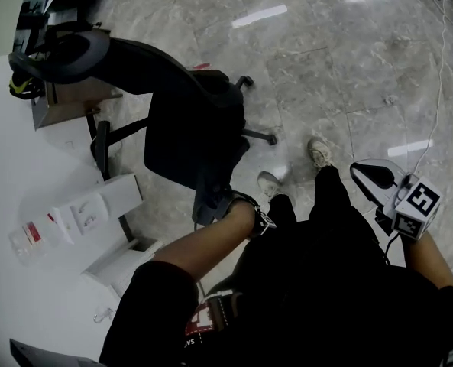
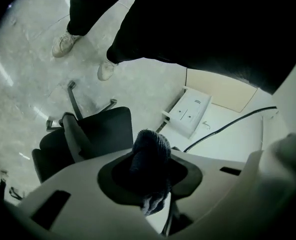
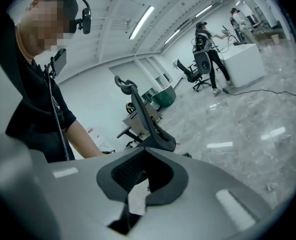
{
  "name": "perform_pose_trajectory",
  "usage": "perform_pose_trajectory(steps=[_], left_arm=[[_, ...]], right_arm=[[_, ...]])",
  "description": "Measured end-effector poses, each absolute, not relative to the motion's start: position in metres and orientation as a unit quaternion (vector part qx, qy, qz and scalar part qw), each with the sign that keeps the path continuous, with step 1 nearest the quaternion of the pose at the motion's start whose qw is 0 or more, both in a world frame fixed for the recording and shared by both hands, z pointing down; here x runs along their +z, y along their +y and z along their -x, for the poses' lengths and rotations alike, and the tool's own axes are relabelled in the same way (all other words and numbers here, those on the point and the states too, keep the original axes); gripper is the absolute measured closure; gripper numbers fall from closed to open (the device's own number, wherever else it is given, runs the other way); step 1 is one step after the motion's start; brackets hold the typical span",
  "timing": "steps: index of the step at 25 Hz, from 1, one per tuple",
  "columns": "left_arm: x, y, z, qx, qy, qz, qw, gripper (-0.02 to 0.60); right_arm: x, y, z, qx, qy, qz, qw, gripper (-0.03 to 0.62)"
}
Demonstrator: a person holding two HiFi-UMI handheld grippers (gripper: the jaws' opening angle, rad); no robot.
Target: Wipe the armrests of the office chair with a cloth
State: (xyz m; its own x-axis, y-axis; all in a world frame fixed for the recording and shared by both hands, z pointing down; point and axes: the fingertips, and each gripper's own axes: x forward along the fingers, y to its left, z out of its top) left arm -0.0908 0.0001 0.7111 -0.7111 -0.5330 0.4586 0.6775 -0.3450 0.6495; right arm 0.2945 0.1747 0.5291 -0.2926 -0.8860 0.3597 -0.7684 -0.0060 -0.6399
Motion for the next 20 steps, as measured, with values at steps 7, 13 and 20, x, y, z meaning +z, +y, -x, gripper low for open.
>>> perform_pose_trajectory(steps=[7,13,20], left_arm=[[0.753,0.014,0.137,-0.837,-0.366,0.213,0.347,0.495],[0.752,0.003,0.117,-0.866,-0.214,0.435,0.119,0.497],[0.741,-0.019,0.097,-0.736,-0.077,0.670,0.059,0.495]], right_arm=[[0.528,0.096,-0.236,-0.391,0.759,0.520,0.025,0.597],[0.492,0.014,-0.163,-0.363,0.822,0.436,-0.052,0.597],[0.478,-0.007,-0.088,-0.352,0.848,0.385,-0.085,0.597]])
